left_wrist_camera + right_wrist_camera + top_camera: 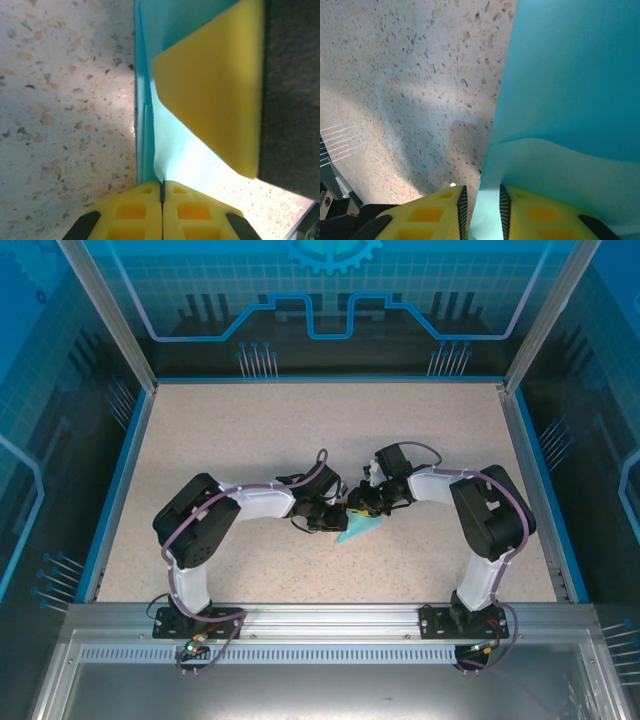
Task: Fold a paper plane with a square sheet of paper (pick it up from the middle)
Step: Fourth fold the wing at the center of the table.
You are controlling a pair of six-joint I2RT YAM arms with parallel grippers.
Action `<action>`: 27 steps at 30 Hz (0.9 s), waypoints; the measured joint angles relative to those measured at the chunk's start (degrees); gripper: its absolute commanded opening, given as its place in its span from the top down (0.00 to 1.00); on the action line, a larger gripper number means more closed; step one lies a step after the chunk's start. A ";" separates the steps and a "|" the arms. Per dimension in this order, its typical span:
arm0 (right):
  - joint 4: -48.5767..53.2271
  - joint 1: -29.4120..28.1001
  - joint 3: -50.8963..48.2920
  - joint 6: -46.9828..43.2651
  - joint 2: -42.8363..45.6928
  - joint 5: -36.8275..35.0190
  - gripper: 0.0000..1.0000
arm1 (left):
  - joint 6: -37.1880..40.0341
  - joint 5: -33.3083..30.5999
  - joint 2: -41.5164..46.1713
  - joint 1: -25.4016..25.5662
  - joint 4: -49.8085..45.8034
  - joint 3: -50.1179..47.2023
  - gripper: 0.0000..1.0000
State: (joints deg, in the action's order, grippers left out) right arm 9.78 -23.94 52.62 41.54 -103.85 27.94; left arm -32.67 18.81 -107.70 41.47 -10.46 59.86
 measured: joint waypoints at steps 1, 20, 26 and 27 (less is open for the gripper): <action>0.00 0.00 0.00 0.00 0.00 0.00 0.73 | 0.04 -0.13 -0.17 0.02 -0.09 0.09 0.97; 1.73 1.25 -0.02 -0.63 5.11 0.42 0.73 | 1.57 -1.60 -0.35 0.44 -1.46 0.98 0.98; 1.55 1.27 -0.04 -0.63 4.63 0.44 0.75 | 1.60 -1.60 -0.48 0.44 -1.70 1.18 0.97; 1.44 1.27 -0.04 -0.63 4.20 0.44 0.75 | 1.60 -1.60 -0.48 0.44 -1.70 1.18 0.97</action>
State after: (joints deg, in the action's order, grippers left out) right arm 11.22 -22.68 52.58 40.91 -99.66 28.38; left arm -31.07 17.21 -108.18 41.91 -12.16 61.04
